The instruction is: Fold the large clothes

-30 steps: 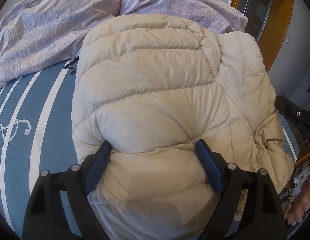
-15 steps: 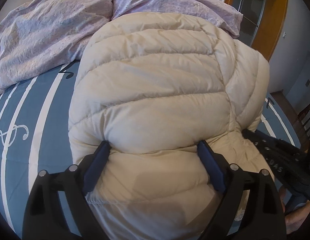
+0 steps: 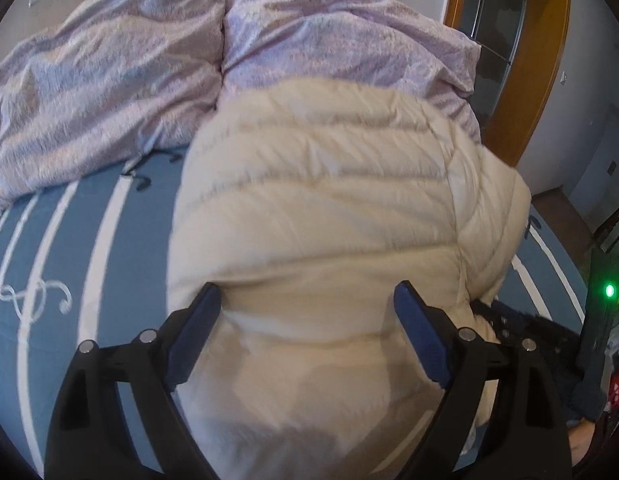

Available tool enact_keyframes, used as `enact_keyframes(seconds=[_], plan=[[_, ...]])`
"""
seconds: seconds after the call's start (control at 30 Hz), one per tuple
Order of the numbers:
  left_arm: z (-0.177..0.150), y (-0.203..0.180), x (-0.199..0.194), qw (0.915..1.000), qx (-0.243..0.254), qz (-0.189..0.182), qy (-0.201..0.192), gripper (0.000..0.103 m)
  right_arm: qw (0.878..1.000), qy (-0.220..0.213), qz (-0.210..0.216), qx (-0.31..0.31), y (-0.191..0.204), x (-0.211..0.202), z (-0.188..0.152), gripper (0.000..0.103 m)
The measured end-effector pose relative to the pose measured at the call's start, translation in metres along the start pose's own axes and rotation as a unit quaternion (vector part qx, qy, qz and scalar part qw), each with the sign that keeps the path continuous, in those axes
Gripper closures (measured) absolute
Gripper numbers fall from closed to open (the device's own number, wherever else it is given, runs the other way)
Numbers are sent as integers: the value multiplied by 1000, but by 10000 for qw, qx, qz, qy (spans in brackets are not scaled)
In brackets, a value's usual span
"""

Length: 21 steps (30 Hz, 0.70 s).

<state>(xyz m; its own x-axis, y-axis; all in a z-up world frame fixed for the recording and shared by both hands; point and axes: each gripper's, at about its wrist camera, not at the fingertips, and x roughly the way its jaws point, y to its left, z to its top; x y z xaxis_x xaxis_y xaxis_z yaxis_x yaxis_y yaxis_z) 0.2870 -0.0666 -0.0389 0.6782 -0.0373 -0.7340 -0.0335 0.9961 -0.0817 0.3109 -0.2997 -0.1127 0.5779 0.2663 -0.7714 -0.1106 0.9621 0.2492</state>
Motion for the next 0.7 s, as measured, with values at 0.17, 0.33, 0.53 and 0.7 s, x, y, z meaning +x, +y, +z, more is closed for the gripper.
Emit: enact_keyframes(seconds=[0.17,0.33,0.53,0.7], plan=[[25,-1,2,9996,114,235,-137,15,10000,46,38,-8,-1,1,2,77],[38,1,15,9989,150,423,-110,15,10000,68,52,-5,-1,4,5,77],[40,5,26,9988,83,481,-33,15,9999,62,84,-7,-3,6,5,76],[42,9,33,9986,45,528,-14,15,9999,43,108,6,-4,6,4,76]])
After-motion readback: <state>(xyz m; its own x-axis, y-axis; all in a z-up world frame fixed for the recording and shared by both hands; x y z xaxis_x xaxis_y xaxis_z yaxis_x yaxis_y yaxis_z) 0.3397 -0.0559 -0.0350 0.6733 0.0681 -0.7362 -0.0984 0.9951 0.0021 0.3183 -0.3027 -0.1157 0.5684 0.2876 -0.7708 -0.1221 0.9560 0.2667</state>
